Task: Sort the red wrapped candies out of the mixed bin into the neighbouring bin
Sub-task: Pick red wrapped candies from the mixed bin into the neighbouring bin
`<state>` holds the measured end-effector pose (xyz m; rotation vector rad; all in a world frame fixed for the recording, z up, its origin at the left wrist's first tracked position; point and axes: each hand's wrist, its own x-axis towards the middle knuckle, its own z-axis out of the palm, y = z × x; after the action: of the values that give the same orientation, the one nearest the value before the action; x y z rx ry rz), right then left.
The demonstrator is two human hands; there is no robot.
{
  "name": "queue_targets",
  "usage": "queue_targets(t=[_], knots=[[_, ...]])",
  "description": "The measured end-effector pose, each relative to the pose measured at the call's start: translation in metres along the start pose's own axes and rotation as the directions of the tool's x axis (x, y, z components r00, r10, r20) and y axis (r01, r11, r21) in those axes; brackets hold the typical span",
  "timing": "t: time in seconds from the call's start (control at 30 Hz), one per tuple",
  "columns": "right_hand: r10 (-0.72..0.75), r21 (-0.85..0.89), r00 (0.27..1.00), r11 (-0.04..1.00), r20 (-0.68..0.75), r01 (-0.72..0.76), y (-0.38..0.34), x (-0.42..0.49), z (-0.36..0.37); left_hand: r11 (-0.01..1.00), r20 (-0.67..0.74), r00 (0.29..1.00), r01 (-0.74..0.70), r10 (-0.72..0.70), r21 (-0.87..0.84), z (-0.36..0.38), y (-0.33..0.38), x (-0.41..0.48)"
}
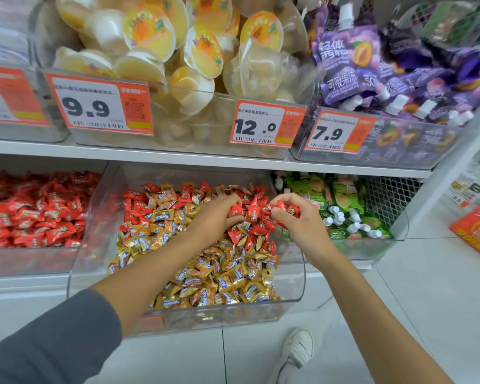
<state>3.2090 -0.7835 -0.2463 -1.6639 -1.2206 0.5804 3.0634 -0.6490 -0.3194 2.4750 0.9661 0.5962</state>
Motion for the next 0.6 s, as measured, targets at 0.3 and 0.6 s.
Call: queue_targets(t=[0.3, 0.6], knots=[[-0.015, -0.019, 0.999, 1.000, 0.041, 0.016, -0.006, -0.002, 0.004, 0.723, 0.012, 0.965, 0.205, -0.263, -0.660, -0.073, -0.015, -0.031], [0.028, -0.290, 0.950, 0.955, 0.311, 0.067, 0.002, 0.008, 0.060, 0.719, 0.198, 0.939, 0.342, -0.281, -0.605, -0.095, -0.048, -0.060]])
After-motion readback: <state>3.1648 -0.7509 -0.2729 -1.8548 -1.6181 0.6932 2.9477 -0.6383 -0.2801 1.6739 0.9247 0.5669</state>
